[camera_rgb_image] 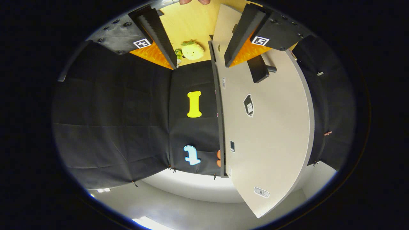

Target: Open the shoe cabinet door, grab the shoes and put them into the shoe cabinet, then close the shoe cabinet door.

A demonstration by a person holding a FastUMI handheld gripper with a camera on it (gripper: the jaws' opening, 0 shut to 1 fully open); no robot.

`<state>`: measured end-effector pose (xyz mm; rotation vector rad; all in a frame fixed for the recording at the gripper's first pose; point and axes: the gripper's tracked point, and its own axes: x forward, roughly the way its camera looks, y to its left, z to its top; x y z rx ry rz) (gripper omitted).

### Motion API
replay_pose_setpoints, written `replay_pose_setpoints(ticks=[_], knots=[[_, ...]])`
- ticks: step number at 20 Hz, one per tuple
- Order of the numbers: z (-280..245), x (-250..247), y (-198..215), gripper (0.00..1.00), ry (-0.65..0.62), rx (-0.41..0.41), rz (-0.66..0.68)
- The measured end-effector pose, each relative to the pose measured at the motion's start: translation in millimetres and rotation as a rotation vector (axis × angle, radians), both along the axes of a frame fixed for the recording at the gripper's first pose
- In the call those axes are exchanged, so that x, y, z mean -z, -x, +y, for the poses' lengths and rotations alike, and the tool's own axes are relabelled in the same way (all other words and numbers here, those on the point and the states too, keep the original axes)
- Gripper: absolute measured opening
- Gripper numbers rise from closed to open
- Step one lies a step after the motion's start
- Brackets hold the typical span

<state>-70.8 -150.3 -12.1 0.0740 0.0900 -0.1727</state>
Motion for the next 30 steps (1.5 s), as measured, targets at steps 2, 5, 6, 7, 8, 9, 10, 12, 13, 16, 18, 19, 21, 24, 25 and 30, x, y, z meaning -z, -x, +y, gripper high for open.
replay_pose_setpoints(ticks=[2,5,6,7,8,9,10,12,13,16,18,19,21,24,25,30], knots=[[22.2,1.3,-5.2,0.97,-0.006,-0.033,0.002],[53.8,2.5,-15.0,0.97,-0.017,-0.081,0.004],[63.6,3.2,-19.5,0.98,-0.019,-0.098,0.005],[72.7,4.0,-23.5,0.98,-0.018,-0.113,0.006],[81.4,4.3,-27.7,0.98,-0.019,-0.127,0.006],[90.3,5.3,-32.1,0.98,-0.022,-0.146,0.008],[102.7,6.5,-36.4,0.98,-0.030,-0.167,0.010],[126.8,10.2,-42.6,0.98,-0.054,-0.214,0.022],[138.0,11.5,-45.6,0.98,-0.063,-0.237,0.029],[165.7,11.8,-52.9,0.98,-0.063,-0.282,0.035],[182.8,12.2,-56.4,0.98,-0.059,-0.308,0.035],[187.0,10.6,-55.1,0.98,-0.059,-0.319,0.034],[190.1,5.2,-54.3,0.98,-0.065,-0.319,0.018],[189.0,-6.3,-53.8,0.98,-0.067,-0.310,-0.029],[186.3,-5.5,-53.7,0.98,-0.057,-0.304,-0.030],[177.5,-2.8,-51.2,0.98,-0.076,-0.298,-0.031]])
